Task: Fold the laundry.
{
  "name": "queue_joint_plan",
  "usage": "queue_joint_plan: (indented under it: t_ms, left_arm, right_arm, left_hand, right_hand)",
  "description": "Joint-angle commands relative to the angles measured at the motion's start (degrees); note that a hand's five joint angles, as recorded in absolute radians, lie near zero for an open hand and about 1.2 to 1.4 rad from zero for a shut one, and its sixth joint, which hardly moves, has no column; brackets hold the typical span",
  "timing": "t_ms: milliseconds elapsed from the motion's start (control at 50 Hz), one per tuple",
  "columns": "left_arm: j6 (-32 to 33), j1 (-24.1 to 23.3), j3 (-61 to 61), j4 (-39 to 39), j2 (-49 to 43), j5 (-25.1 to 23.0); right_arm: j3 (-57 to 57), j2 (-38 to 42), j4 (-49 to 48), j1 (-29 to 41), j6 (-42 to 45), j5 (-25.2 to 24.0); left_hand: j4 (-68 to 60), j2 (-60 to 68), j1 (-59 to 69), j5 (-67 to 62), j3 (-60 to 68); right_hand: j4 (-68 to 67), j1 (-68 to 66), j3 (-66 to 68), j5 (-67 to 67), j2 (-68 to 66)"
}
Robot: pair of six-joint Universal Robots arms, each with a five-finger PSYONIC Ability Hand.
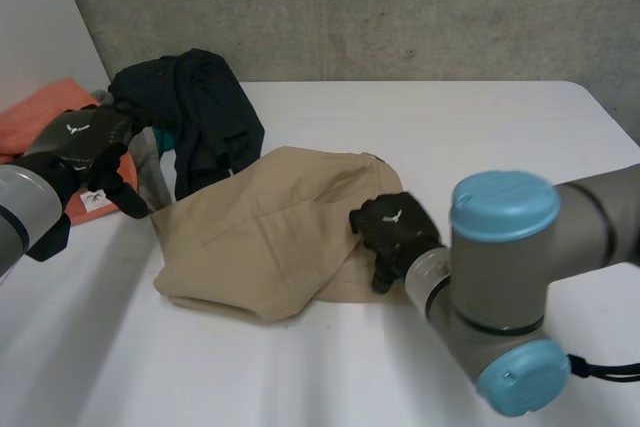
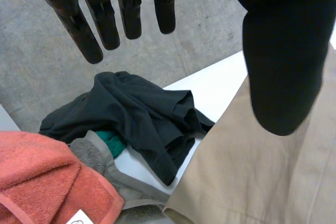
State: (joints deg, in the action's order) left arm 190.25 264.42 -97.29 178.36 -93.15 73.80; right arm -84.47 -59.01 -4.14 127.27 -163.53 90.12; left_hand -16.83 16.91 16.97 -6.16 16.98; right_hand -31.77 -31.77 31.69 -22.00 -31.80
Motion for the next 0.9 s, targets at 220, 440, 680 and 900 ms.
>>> queue_joint_plan:
  t_ms: [220, 440, 680, 900]
  left_arm:
    - [-8.14, -3.29, 8.96, -9.61, -6.33, 0.9]
    - [-4.36, -10.94, 14.76, -7.77, -22.85, 13.91]
    - [-1.72, -13.14, 20.12, -6.54, -31.57, 16.9]
    - [0.03, -13.58, 20.13, -7.59, -18.48, 18.75]
  right_arm:
    - [22.22, 3.1, 3.86, -10.81, -1.36, -9.42]
    - [49.65, 26.48, 16.7, -13.54, -3.55, -20.86]
    - [53.35, 32.65, 15.57, -12.92, -5.4, -18.31]
    - [43.52, 17.11, 16.7, -15.12, -5.05, -19.72]
  left_hand:
    - [2.41, -2.49, -2.56, 1.74, -2.57]
    - [1.24, -1.32, -1.38, 0.57, -1.39]
    - [-45.6, 45.52, 45.46, -46.28, 45.45]
    - [-63.17, 63.09, 63.03, -63.84, 63.02]
  right_hand:
    - [-4.14, -4.13, 4.22, -3.91, -4.1]
    - [-6.49, -6.48, 6.57, -6.26, -6.46]
    - [-37.85, -37.85, 37.93, -37.62, -37.82]
    - [-48.23, -48.23, 48.31, -48.0, -48.2]
